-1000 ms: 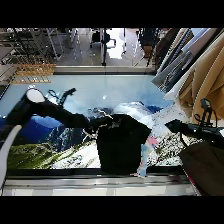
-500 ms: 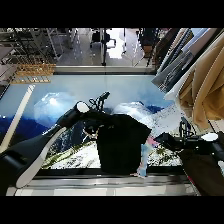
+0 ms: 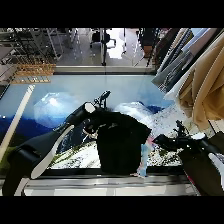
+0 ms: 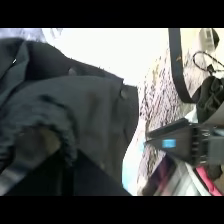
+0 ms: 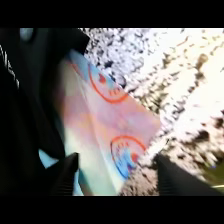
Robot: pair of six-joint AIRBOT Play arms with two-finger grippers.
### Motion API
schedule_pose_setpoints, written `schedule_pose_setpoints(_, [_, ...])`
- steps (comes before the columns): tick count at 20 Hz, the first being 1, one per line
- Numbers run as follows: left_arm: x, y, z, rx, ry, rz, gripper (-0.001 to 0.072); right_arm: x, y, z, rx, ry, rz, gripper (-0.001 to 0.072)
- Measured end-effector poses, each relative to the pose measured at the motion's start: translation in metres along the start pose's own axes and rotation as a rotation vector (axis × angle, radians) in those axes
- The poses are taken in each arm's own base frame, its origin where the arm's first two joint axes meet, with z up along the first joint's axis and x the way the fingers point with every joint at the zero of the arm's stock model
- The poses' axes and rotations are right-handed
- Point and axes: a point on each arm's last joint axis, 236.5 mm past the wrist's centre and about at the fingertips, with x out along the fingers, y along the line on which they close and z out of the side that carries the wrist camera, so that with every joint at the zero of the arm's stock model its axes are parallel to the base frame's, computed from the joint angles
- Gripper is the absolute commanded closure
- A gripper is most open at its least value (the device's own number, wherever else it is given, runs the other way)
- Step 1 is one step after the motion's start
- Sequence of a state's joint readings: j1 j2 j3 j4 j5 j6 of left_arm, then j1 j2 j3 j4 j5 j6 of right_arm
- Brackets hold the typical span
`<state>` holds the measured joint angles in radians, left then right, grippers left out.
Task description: Fold the clothes and pants, and hang the long-sleeved shirts on hangers.
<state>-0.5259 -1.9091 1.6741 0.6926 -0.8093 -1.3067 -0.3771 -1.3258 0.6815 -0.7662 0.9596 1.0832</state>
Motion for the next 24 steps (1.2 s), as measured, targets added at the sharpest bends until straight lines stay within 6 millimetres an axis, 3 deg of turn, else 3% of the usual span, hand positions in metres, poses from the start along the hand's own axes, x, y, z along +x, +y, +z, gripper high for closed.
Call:
schedule_pose_setpoints(1, [0.002,-0.004,0.003,-0.001,-0.017,-0.002,0.0694,0.007,0.001,0.002,-0.029,0.003,-0.019,0.0695])
schedule_pose_setpoints(4, [-0.005,-0.019,0.018,0.018,-0.078,-0.011,0.0696,0.015,0.022,0.020,-0.145,-0.023,-0.045,0.0697])
schedule_pose_setpoints(5, [-0.018,-0.026,0.028,0.045,-0.105,-0.017,0.0696,0.010,0.030,0.030,-0.186,-0.042,-0.059,0.0697])
schedule_pose_setpoints(7, [-0.064,-0.045,0.057,0.108,-0.187,-0.033,0.0696,-0.018,0.051,0.053,-0.298,-0.104,-0.100,0.0698])
schedule_pose_setpoints(9, [-0.140,-0.068,0.094,0.167,-0.314,-0.041,0.0696,-0.070,0.084,0.080,-0.435,-0.216,-0.149,0.0699])
schedule_pose_setpoints(11, [-0.228,-0.096,0.117,0.214,-0.441,-0.062,0.0696,-0.144,0.130,0.098,-0.576,-0.386,-0.194,0.0699])
schedule_pose_setpoints(12, [-0.278,-0.112,0.123,0.244,-0.512,-0.066,0.0695,-0.191,0.157,0.102,-0.647,-0.501,-0.216,0.0699])
schedule_pose_setpoints(14, [-0.373,-0.142,0.123,0.311,-0.661,-0.052,0.0694,-0.283,0.206,0.093,-0.760,-0.734,-0.255,0.0698])
schedule_pose_setpoints(16, [-0.459,-0.173,0.108,0.382,-0.814,-0.012,0.0693,-0.373,0.249,0.063,-0.849,-0.972,-0.279,0.0698])
schedule_pose_setpoints(17, [-0.495,-0.186,0.096,0.419,-0.883,0.022,0.0693,-0.404,0.263,0.046,-0.874,-1.056,-0.284,0.0698])
schedule_pose_setpoints(18, [-0.524,-0.197,0.084,0.456,-0.940,0.060,0.0693,-0.431,0.274,0.029,-0.892,-1.127,-0.284,0.0698])
schedule_pose_setpoints(20, [-0.567,-0.213,0.063,0.513,-1.035,0.142,0.0694,-0.462,0.287,0.004,-0.911,-1.214,-0.281,0.0698])
schedule_pose_setpoints(22, [-0.581,-0.212,0.048,0.530,-1.044,0.216,0.0693,-0.468,0.289,-0.001,-0.895,-1.224,-0.268,0.0698])
schedule_pose_setpoints(24, [-0.569,-0.187,0.042,0.481,-0.975,0.251,0.0693,-0.450,0.284,0.012,-0.853,-1.153,-0.248,0.0697])
